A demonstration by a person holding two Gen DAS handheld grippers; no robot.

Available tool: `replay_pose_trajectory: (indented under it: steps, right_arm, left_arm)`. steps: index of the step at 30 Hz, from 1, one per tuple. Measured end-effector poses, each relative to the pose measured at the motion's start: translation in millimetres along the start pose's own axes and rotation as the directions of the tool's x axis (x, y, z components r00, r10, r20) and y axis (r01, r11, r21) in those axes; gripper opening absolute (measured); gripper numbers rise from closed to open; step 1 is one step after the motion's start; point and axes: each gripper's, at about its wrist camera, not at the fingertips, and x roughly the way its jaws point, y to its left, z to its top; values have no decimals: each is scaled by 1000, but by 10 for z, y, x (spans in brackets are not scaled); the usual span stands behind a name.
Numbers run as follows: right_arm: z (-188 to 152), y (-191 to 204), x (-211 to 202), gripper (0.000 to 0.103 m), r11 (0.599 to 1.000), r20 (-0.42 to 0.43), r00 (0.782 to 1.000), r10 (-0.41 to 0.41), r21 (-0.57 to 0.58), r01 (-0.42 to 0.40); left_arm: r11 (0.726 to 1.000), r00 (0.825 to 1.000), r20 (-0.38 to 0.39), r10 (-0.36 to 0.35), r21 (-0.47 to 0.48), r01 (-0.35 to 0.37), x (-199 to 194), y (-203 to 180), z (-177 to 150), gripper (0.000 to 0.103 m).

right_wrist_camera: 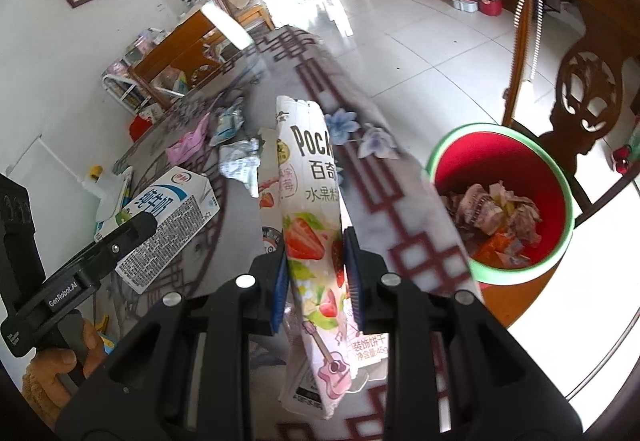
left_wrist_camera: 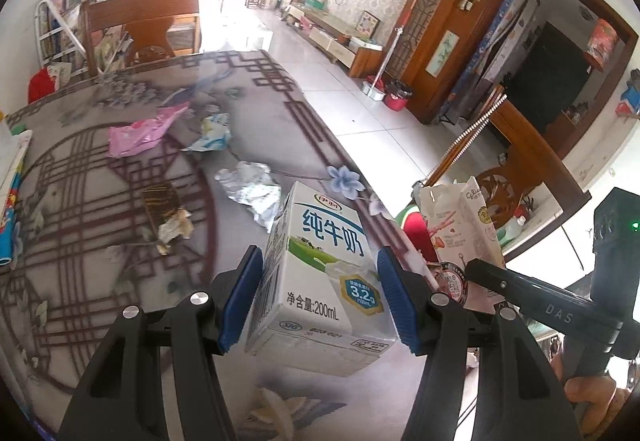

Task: Collect trash
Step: 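Carry the milk carton and Pocky wrapper over to the red bucket, then open both tools to drop the carton and Pocky wrapper into the bucket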

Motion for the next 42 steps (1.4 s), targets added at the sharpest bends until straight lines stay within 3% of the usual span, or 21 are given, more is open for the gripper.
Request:
replay_pose_trajectory:
  steps: [23, 42]
  right_arm:
    - [320, -1389, -446, 25, 990, 55, 996, -64, 132, 56]
    - [536, -2024, -412, 25, 980, 32, 998, -47, 194, 40]
  left_arm:
    - [992, 996, -43, -81, 98, 85, 653, -1337, 169, 57]
    - [988, 985, -149, -84, 114, 102, 1293, -1889, 211, 57]
